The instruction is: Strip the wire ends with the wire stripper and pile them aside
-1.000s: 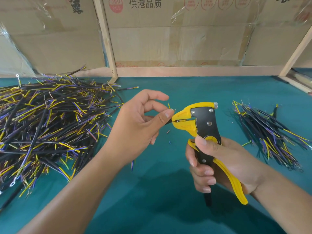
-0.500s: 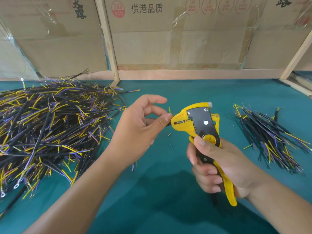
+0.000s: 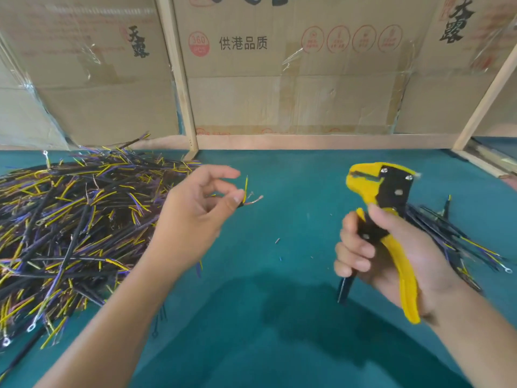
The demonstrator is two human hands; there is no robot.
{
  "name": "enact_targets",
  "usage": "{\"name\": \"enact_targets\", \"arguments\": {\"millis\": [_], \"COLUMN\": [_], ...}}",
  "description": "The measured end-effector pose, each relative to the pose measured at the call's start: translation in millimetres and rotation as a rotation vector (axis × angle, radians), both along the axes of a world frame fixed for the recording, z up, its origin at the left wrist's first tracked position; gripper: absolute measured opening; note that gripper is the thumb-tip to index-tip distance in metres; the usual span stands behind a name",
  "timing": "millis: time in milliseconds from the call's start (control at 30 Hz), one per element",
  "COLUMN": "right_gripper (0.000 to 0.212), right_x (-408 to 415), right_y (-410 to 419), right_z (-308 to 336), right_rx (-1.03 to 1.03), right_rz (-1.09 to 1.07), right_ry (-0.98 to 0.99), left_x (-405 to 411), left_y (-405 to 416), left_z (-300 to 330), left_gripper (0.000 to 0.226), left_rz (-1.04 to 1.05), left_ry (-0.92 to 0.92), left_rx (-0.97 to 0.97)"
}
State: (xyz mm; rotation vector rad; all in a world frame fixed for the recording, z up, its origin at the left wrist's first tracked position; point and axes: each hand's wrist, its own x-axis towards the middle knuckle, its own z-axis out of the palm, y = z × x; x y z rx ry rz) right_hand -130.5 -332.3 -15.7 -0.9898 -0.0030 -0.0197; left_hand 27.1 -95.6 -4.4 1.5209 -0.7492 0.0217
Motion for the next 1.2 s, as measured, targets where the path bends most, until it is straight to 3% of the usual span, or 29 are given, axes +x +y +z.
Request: {"name": "enact_targets", "arguments": {"millis": [100, 200, 333, 533, 800, 1200], "right_gripper": [0.047, 0.042, 0.030, 0.030, 0.031, 0.014], "right_x": [3.3, 6.2, 11.0, 13.8, 12.5, 15.6], "right_y": [15.1, 26.7, 34.8, 40.1, 45.8, 45.1], "right_z": [-12.0, -19.1, -24.7, -24.0, -20.8, -26.3], "right_rx": [-0.071, -0.084, -0.060, -0.044, -0.038, -0.042], "right_rz": [0.153, 0.198, 0.149, 0.080, -0.001, -0.108], "right_ry": [0.076, 0.136, 0.178, 0.177, 0.181, 0.191], "left_x": [-9.2, -14.6, -19.5, -26.8, -44.0, -46.6], "left_y": [-10.5, -14.7, -17.5, -19.0, -28.8, -29.6], "left_z": [-6.7, -6.9, -8.6, -10.1, -15.2, -14.9], "left_gripper": [0.016, 0.015, 0.009, 0.008, 0.009, 0.002], "left_rz": [-0.064, -0.096, -0.075, -0.026, -0.117, -0.127], "left_ry": [0.003, -0.007, -0.060, -0.210, -0.460, -0.564], "left_rx": [0.053, 0.064, 0.138, 0.262, 0.385, 0.465]}}
